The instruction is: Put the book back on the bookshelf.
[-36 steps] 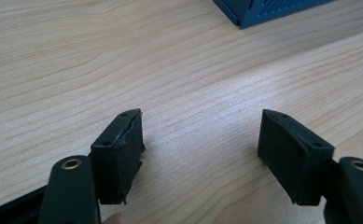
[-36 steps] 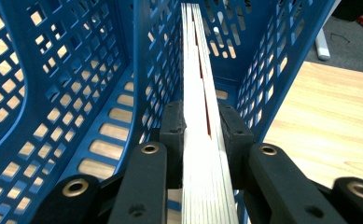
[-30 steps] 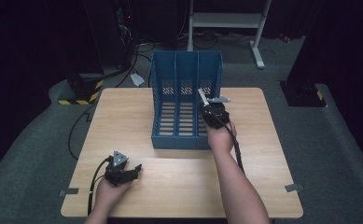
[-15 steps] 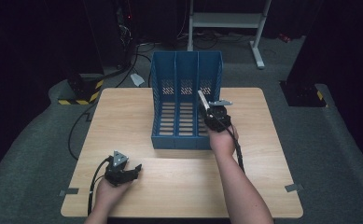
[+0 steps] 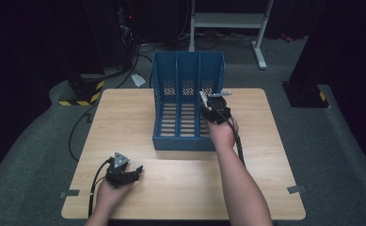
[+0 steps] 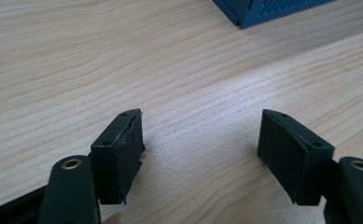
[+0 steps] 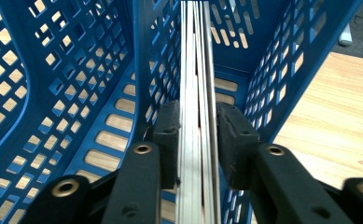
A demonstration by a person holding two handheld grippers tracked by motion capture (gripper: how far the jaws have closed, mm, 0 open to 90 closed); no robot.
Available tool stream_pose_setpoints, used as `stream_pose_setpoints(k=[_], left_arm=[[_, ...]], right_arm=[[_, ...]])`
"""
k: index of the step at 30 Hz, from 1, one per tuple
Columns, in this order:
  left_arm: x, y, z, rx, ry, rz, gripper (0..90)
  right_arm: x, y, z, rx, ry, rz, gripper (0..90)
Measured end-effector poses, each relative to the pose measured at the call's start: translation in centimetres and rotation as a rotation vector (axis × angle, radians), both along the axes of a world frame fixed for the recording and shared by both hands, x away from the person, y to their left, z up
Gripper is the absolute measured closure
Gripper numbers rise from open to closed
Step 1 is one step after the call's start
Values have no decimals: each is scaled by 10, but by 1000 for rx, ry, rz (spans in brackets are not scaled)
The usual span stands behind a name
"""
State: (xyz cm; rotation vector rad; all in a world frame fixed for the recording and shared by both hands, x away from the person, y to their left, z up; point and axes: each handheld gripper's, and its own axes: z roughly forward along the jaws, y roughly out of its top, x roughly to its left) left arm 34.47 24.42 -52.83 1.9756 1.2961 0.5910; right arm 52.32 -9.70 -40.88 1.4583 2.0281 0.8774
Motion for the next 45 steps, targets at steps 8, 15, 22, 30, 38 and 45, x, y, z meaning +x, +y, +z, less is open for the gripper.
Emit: stream_pose_setpoints(k=[8, 15, 22, 30, 38, 45], left_arm=[[0, 0, 0, 0, 1, 1, 312], [0, 0, 0, 0, 1, -1, 312], [0, 0, 0, -1, 2, 0, 312], [0, 0, 0, 0, 0, 0, 313], [0, 0, 0, -1, 1, -3, 313], [0, 0, 0, 2, -1, -4, 314]], right_arm=[[3, 3, 2, -34, 10, -7, 763], [0, 0, 5, -34, -23, -81, 767], [-6, 0, 10, -23, -56, -163, 767], [-4, 9, 6, -47, -66, -250, 766], [-1, 18, 2, -96, -78, -286, 766], [0, 16, 2, -76, -84, -318, 766]])
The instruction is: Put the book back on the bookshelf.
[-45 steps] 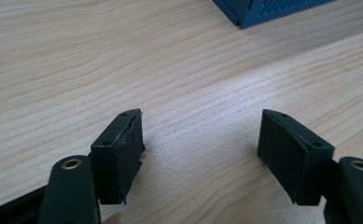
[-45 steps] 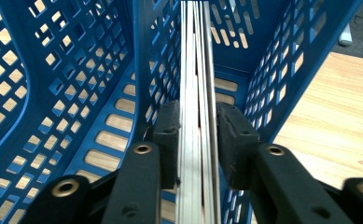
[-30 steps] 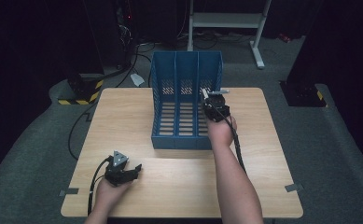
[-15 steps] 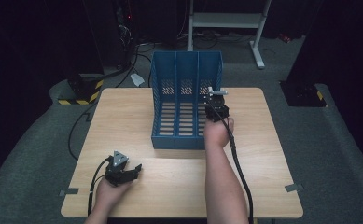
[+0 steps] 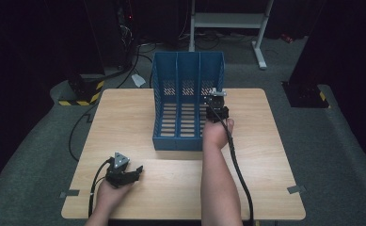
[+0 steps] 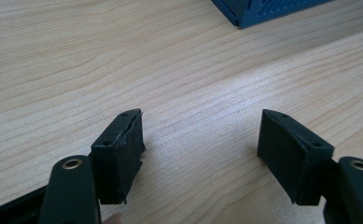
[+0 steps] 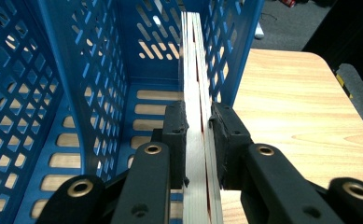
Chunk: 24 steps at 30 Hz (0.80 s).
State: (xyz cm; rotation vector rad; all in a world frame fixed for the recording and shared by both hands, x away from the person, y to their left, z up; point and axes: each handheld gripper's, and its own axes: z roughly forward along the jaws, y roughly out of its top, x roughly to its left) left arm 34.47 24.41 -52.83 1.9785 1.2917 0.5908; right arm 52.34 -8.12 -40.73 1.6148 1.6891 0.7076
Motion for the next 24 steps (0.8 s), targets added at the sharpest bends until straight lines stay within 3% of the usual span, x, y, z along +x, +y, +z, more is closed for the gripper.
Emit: stream_pose_setpoints(k=[12, 24], left_arm=[[0, 0, 0, -2, 1, 1, 314], [0, 0, 0, -2, 0, 0, 314]], right_arm=[[3, 1, -6, 3, 0, -20, 764], [1, -3, -8, 11, -10, -4, 751]])
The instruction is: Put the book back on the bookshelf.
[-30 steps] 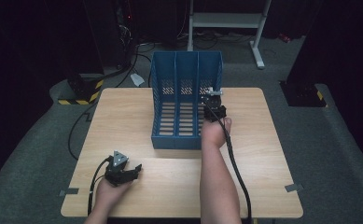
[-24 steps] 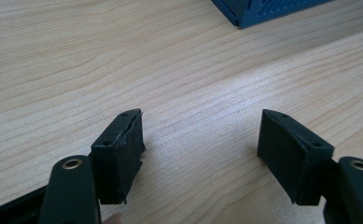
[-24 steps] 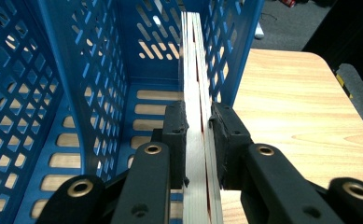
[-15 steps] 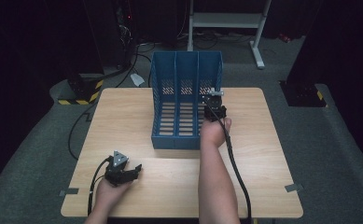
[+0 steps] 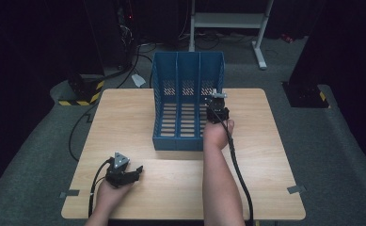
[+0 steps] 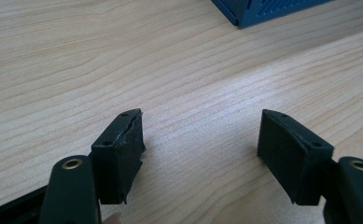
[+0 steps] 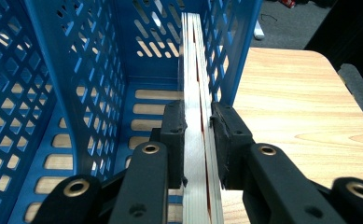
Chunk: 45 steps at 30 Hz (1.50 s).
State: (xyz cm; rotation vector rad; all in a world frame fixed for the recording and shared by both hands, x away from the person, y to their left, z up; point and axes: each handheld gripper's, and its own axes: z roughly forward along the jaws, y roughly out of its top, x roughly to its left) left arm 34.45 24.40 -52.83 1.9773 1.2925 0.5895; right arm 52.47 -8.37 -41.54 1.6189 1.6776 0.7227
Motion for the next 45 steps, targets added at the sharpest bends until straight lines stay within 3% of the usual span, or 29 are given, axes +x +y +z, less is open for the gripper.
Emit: stream_pose_setpoints(k=[11, 23, 38, 45], left_arm=[[0, 0, 0, -2, 1, 2, 314], [0, 0, 0, -2, 1, 2, 314], [0, 0, 0, 0, 0, 1, 314], [0, 0, 0, 0, 0, 0, 314]], right_arm=[[-2, -4, 0, 12, -7, 33, 729], [-3, -8, 0, 16, -13, 23, 719], [-6, -12, 8, 56, -44, 47, 603], [-10, -13, 15, 74, -86, 100, 543]])
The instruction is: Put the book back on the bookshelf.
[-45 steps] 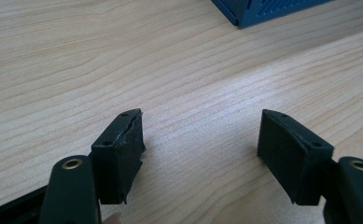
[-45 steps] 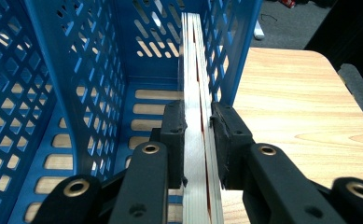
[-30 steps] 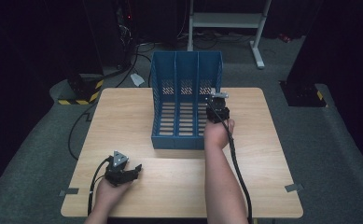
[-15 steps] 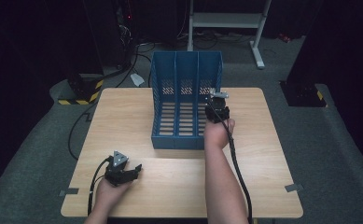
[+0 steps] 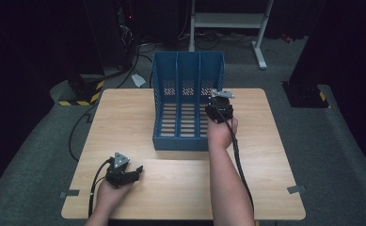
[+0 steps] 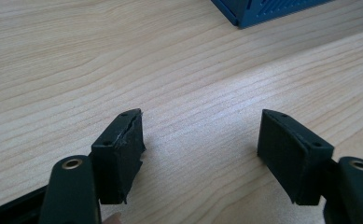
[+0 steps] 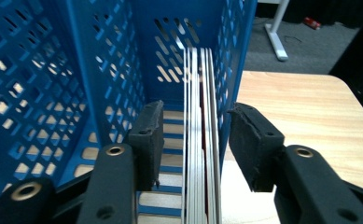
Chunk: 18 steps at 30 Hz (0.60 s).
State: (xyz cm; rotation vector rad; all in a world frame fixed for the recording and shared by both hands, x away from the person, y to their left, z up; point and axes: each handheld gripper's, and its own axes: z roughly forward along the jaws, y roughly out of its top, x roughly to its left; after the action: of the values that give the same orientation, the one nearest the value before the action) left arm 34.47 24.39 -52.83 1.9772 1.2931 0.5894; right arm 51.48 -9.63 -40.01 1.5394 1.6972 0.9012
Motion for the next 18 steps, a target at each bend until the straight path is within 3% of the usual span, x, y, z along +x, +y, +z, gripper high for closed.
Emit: stream_pose_setpoints(k=[3, 14, 18], left_arm=[[0, 0, 0, 0, -1, 0, 314], [1, 0, 0, 2, -3, 0, 315], [1, 0, 0, 2, -3, 0, 315]], right_arm=[[-2, -2, 3, 12, 5, 22, 515], [-21, -4, 11, -26, -1, 137, 451], [-32, -10, 10, 8, -14, 169, 441]])
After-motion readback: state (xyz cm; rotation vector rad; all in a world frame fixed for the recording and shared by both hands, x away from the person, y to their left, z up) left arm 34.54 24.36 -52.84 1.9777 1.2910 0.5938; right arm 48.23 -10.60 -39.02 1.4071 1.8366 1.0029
